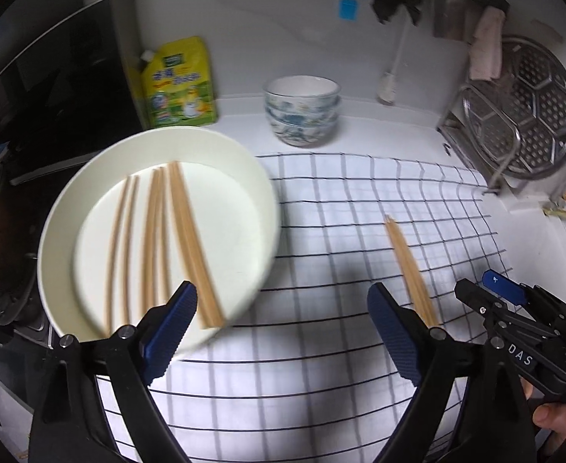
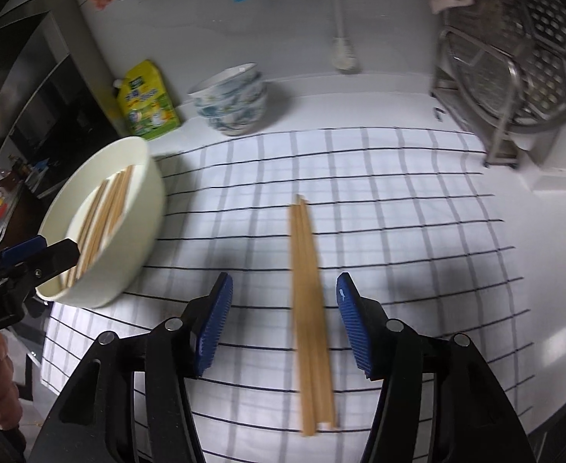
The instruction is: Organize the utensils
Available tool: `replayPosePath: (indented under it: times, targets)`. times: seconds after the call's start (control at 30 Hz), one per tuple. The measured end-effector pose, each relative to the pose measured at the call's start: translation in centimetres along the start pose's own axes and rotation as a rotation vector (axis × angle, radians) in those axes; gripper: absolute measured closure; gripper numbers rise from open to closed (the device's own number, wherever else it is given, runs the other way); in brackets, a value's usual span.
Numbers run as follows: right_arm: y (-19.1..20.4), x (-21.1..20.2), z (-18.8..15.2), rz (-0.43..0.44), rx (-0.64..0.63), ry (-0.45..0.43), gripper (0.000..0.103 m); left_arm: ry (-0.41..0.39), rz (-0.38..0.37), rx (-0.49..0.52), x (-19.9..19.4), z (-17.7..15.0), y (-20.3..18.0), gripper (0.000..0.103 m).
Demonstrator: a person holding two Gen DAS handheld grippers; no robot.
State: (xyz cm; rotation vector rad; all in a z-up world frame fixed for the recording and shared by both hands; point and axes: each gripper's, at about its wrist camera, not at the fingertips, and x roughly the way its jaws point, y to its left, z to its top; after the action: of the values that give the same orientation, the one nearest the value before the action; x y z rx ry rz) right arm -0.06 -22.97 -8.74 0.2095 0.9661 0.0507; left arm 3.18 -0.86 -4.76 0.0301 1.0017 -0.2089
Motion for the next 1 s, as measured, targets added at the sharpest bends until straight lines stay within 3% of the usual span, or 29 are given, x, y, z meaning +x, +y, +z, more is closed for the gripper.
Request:
replayPosePath:
  times: [0.4,1.0]
  targets:
    - [-4.5,1.5,-2.9,-0.042,-0.011,0.061,0.049,0.057,-0.018,0.035,2.7,-1.7,-5.0,0.015]
    - [-4.3,5.4,-4.0,-0.030,-0.099,0.125,0.049,0.124,0.029,0.026,5.7,-3.1,-6.3,0.015]
